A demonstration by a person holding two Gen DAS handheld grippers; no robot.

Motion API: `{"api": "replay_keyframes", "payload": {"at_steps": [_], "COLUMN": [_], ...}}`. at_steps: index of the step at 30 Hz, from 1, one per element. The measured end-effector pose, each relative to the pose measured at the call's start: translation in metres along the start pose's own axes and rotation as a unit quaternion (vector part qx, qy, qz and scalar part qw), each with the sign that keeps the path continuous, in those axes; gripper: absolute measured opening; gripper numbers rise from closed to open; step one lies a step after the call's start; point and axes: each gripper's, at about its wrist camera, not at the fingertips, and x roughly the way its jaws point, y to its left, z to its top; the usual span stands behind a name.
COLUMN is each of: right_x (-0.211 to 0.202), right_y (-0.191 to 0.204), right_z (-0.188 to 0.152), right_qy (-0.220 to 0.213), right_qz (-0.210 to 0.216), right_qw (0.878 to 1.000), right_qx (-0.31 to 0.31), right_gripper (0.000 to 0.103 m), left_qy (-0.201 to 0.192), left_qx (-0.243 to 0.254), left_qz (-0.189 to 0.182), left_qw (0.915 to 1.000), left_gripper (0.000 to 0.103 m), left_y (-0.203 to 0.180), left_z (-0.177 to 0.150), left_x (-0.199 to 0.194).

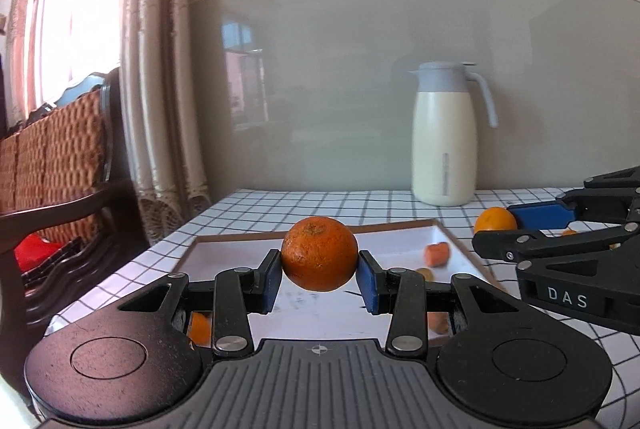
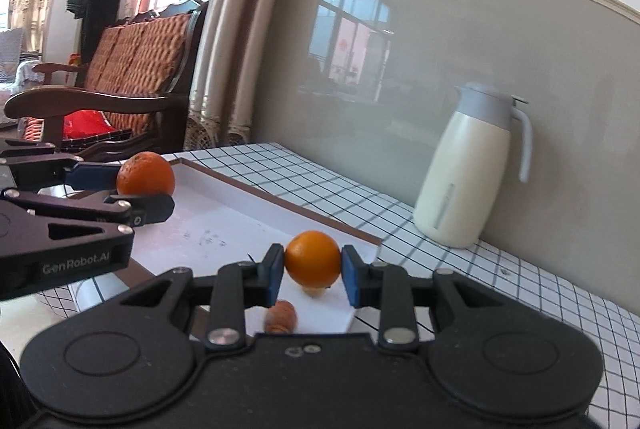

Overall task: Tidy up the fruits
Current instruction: 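Carry both oranges in the left and right tools toward the box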

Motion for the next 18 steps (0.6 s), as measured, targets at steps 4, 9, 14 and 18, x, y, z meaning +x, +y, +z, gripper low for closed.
{"api": "replay_keyframes", "payload": {"at_steps": [4,9,14,18], "right_x": [0.009,0.022,0.035,0.045], "right_y": [0.006,0.007,0.004,-0.001], "right_z": [0.009,0.015,0.02,0.024], "right_qy": [-0.008,-0.008,-0.007,-0.005], "right_qz": [0.004,0.006,0.004,0.0], "right_qw": [1.0,1.0,1.0,1.0], "right_qx": [-0.002,0.003,0.005,0.007], "right_gripper": [0.022,0.022,0.022,0.022], "left_qy": [0.001,0.003,0.008,0.007], "left_qx": [-0.014,-0.02,-0.022,-0.016], "left_qz": [0.015,0.027,0.035,0.041], "left_qw": [0.9998,0.9994,0.9991,0.999], "left_gripper": [0.041,0.04,0.041,0.041], "left_y": [0.015,0.024,0.029,0.033], "left_z": [0.002,0.004,0.005,0.008], "left_x": [0.008,0.023,0.037,0.047]}}
